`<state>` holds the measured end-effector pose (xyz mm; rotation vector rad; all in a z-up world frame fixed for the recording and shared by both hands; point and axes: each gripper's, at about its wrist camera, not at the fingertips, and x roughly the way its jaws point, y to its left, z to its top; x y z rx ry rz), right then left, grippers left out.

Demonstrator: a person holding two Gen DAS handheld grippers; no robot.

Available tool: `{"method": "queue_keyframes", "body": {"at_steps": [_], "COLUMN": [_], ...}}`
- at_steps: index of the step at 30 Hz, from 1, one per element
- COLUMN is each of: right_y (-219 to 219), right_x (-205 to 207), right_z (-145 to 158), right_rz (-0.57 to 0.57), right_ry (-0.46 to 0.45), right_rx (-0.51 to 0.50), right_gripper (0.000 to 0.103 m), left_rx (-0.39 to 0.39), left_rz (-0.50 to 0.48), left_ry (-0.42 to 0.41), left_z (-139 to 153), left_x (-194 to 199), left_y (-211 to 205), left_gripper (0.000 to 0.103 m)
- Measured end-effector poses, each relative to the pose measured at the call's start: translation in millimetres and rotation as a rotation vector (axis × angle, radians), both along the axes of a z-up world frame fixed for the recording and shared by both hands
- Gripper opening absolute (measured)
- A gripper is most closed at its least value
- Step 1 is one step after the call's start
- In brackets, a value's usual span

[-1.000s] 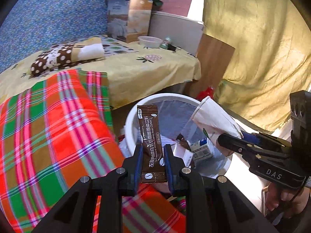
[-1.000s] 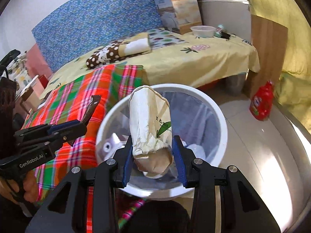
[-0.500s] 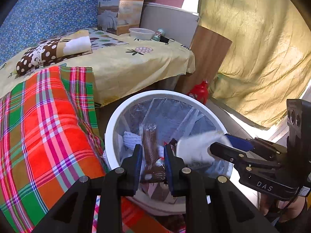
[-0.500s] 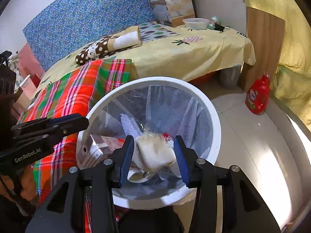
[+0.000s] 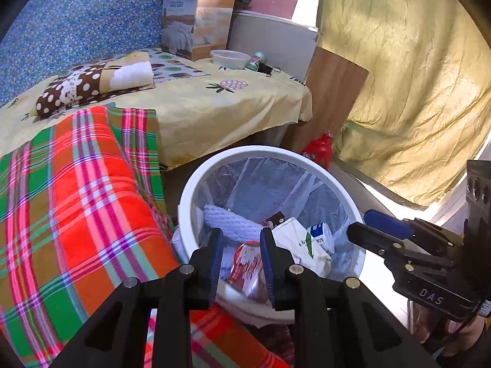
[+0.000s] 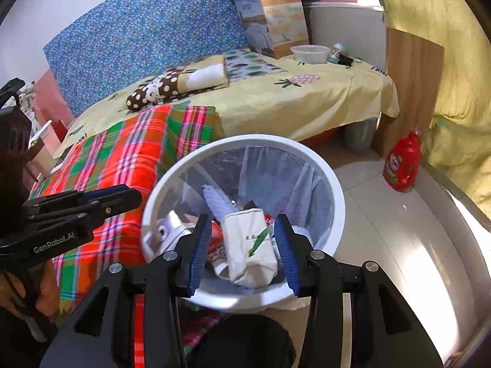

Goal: Collect trash
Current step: 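Pull both open tools back from the bin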

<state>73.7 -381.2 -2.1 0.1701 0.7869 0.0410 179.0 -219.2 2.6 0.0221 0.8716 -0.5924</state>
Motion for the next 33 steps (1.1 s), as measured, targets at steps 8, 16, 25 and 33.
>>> {"method": "queue_keyframes", "body": {"at_steps": [8, 16, 25, 33], "right_y": [19.6, 38.0, 59.0, 67.8], "right_x": [-25.4, -46.8, -72.7, -84.1], "right_z": [10.9, 15.0, 12.2, 13.5], "right_rz": [0.023, 0.046, 0.073, 0.06], "right_ry": [-0.054, -0.089, -0.101, -0.121], "right_rx": [-0.01, -0.013, -0.028, -0.054], "right_gripper": [0.045, 0.05, 0.05, 0.05], "left_rx": [0.008, 0.013, 0.025, 0.02], "left_rz": [0.037, 0.079, 0.107, 0.151], "left_ry": [-0.051, -0.091, -0.125, -0.12], "left_z": [14.1, 23.5, 27.8, 22.4], "left_x": [-39.3, -77.4, -113.8, -134.2], "left_y": [22.3, 45.1, 65.0, 84.3], "left_gripper": [0.024, 0.024, 0.024, 0.024]}}
